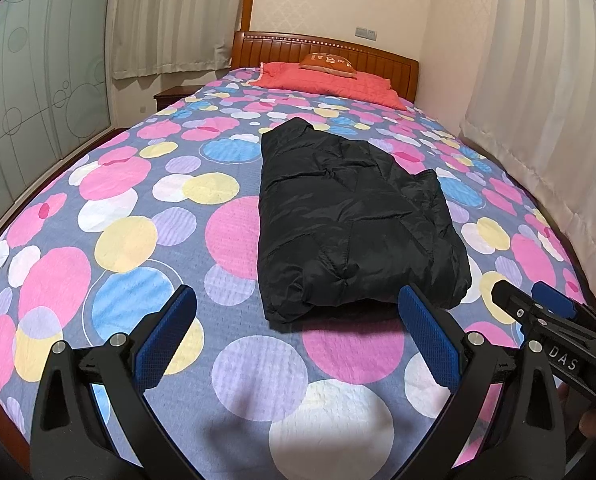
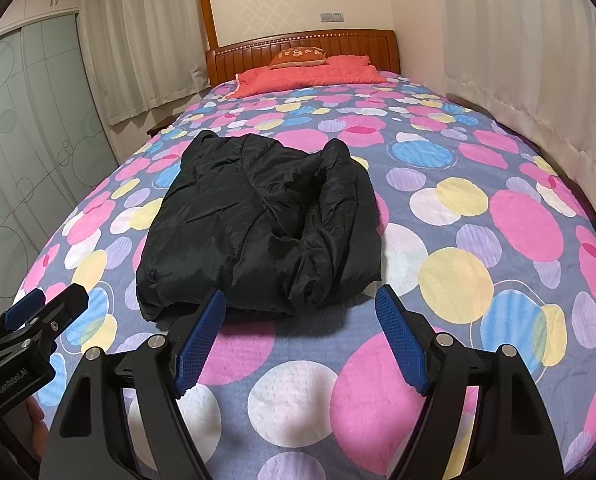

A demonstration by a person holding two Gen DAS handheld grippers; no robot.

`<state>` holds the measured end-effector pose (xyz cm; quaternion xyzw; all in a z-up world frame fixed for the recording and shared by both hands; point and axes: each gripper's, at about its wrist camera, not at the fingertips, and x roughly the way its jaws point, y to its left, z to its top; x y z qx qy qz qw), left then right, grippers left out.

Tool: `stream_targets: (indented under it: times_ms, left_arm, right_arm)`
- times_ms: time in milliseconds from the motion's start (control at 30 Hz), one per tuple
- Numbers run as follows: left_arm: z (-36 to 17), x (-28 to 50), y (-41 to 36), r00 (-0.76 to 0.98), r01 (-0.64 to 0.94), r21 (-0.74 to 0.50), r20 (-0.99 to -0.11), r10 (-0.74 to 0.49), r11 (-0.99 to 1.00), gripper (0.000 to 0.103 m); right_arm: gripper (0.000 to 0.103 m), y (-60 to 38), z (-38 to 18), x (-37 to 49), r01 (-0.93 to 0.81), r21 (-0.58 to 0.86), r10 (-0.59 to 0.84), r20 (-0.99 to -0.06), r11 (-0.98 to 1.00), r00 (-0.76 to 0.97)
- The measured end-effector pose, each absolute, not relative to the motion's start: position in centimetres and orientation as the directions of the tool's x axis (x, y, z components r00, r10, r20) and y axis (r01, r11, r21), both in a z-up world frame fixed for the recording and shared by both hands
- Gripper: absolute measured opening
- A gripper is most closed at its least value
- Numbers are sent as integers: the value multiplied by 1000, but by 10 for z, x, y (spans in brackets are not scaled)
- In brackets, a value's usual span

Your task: Fold large clothes

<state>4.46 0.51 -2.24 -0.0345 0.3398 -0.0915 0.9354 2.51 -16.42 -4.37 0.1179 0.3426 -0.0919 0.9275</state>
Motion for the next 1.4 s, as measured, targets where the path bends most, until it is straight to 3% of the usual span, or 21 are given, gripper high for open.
stream_targets:
  times_ms: [1400]
  left_arm:
    - [-19, 30, 1, 778, 128, -44, -615, -128, 991, 101]
  right_arm:
    - [76, -159, -43, 24, 253, 156, -90, -658, 955, 748]
